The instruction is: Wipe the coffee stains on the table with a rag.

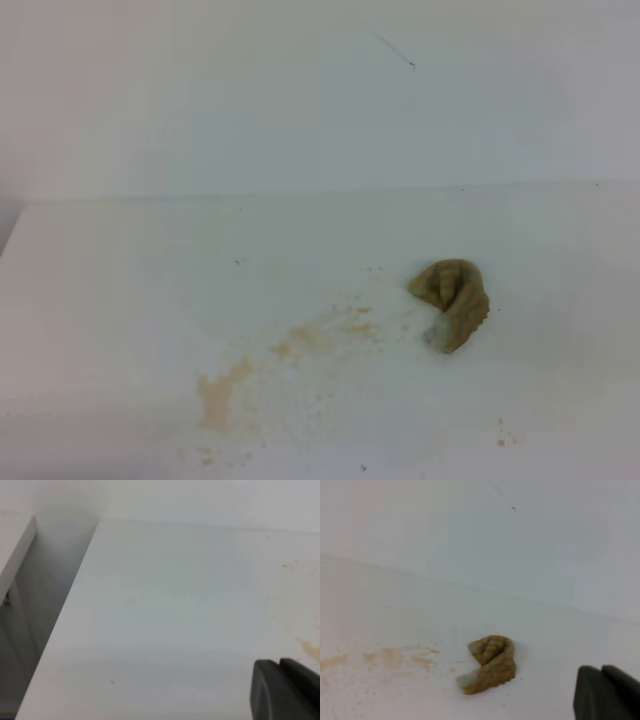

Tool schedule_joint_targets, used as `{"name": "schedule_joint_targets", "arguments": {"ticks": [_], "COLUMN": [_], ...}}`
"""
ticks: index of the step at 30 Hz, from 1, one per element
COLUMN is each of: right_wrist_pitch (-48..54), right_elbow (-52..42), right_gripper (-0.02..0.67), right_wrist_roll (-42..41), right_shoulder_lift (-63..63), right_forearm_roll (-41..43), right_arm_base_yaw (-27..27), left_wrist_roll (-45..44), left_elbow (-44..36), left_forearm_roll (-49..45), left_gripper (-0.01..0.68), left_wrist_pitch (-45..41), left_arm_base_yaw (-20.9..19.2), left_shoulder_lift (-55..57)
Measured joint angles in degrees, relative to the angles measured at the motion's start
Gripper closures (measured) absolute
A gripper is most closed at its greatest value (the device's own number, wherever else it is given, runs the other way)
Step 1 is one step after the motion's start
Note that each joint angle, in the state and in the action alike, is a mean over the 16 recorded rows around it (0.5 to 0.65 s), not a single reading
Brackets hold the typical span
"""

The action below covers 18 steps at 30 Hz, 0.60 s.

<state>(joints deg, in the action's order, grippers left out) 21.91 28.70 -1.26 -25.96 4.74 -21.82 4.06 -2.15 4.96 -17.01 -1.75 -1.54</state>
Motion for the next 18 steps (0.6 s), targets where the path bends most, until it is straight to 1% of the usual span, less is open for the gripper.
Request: {"name": "schedule_joint_targets", "arguments": {"ticks": [6, 10, 14, 18], "right_wrist_pitch": [0.48, 0.68, 0.37, -0.65], "right_elbow": [-0.22, -0.26, -1.22, -4.20], "right_gripper": [0.639, 0.639, 0.639, 0.639], "right_wrist_roll": [-0.05, -0.13, 0.14, 1.43], "right_shoulder_lift": [0.33, 1.61, 4.13, 8.13], "right_forearm_roll": [0.10, 0.45, 1.67, 2.82], "right_arm_base_yaw": [0.14, 1.27, 3.67, 7.30], "left_wrist_roll": [0.00, 0.00, 0.00, 0.00], "left_elbow": [0.00, 0.00, 0.00, 0.13], "left_forearm_roll": [0.00, 0.00, 0.00, 0.00], "left_gripper": [0.672, 0.672, 0.672, 0.672], "left_wrist_pitch": [0.00, 0.00, 0.00, -0.05], "left_arm_base_yaw": [0.00, 0.00, 0.00, 0.00], "left_shoulder_lift": [0.00, 0.00, 0.00, 0.09]}}
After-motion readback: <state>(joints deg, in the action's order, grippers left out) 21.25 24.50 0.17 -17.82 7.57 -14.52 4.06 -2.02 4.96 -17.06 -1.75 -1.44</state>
